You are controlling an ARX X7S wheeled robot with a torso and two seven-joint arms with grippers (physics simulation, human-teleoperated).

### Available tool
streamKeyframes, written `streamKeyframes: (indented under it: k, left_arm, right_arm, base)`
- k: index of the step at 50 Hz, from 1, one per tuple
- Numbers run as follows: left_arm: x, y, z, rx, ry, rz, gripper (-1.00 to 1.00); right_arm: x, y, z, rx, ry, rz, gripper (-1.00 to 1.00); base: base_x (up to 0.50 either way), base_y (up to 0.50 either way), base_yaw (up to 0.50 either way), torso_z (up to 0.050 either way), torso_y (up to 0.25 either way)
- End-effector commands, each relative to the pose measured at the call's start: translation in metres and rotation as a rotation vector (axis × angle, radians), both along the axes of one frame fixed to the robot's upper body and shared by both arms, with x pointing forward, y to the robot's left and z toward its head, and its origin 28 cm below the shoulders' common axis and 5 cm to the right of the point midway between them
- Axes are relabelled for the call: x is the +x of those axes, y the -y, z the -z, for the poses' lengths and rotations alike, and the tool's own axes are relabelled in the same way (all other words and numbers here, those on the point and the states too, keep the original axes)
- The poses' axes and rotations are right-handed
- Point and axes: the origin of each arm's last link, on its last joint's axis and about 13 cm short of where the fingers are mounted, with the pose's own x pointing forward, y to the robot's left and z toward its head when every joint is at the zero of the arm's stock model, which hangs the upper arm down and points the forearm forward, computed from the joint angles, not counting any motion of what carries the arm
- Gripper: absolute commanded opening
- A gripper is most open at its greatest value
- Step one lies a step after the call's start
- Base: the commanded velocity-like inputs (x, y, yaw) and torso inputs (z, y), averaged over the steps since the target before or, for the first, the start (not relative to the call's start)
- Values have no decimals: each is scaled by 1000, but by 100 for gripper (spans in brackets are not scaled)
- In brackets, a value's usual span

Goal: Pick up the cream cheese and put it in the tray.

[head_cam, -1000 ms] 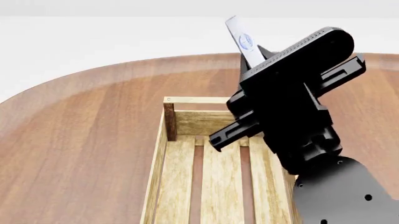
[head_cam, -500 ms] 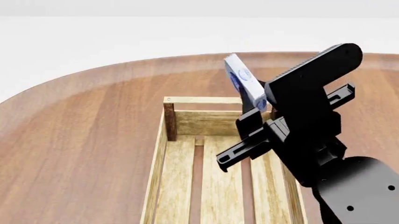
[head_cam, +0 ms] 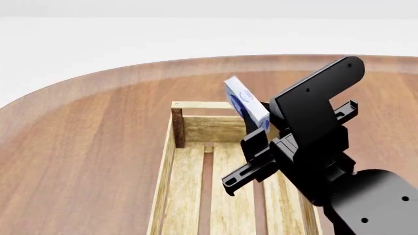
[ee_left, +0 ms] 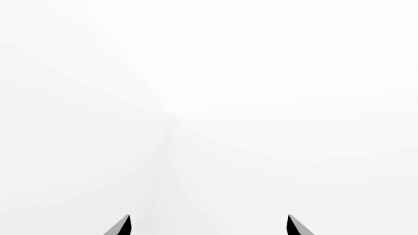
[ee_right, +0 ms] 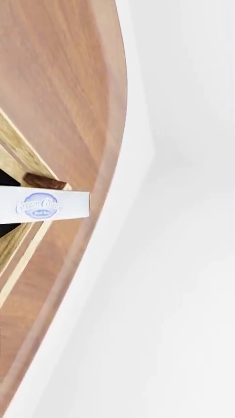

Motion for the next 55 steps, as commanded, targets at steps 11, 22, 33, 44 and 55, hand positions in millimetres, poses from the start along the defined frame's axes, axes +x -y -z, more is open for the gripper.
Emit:
streamKeyframes:
  k: [11,22,33,44,55]
  left_arm:
    - [3,-1,1,4,-6,-34,100]
    - [2,0,1,8,-2,-35,100]
    - [2,0,2,14,0,-35,100]
    - [3,0,2,23,-2,-44,100]
    - [2,1,3,20,5,-36,100]
  right_arm:
    - [1,-3,0,-34,2,-15,-100]
    - [0,-1,4,-63,-17,-13,-100]
    - [-1,0,4,-74,-17,-7,-100]
    - [-3,0,4,-87,-20,-4,-100]
    - [-3,0,5,-88,-25,-12,-100]
  base:
    - [0,0,0,0,0]
    - [0,0,0,0,1]
    - [0,0,0,0,1]
    - [0,0,0,1,0]
    - [1,0,0,0,-76]
